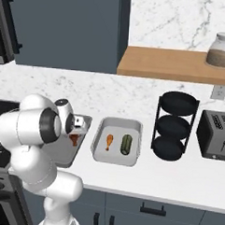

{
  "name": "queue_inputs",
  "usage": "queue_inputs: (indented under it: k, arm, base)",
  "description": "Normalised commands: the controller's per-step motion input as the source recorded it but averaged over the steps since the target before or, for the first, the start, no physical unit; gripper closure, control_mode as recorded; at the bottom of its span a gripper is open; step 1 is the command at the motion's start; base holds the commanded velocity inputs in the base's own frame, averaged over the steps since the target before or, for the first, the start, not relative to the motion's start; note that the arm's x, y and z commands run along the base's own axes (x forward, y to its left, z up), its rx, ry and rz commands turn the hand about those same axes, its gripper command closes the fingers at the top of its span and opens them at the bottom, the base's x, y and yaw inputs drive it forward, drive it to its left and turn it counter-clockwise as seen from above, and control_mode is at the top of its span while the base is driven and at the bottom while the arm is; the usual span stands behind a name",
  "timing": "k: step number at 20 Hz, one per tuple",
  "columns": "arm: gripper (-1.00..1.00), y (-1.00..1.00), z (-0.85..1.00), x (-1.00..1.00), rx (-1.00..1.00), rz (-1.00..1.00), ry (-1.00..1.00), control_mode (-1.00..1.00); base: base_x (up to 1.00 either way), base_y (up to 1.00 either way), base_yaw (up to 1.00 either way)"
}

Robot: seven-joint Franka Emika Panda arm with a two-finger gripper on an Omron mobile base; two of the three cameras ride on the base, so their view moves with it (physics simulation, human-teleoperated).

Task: Place one cucumber and one chicken drumstick in each tupperware on the nearby counter, to pack two identical lunches.

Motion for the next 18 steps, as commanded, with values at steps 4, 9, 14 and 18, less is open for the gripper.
queue_inputs:
  k: [4, 9, 14, 18]
  arm:
    - [-1.0, -0.03, 0.47, -0.16, 0.0, 0.0, 0.0, -1.0]
    - [-1.0, -0.31, 0.56, -0.84, 0.04, 0.0, 0.01, -1.0]
    - [-1.0, -0.35, 0.47, -1.0, 0.03, 0.0, 0.12, -1.0]
    - [-1.0, -0.18, 0.15, -1.0, 0.0, 0.0, 0.23, -1.0]
  base:
    - [0.0, 0.0, 0.0]
    - [0.0, 0.0, 0.0]
    - [0.0, 0.0, 0.0]
    - [0.0, 0.0, 0.0]
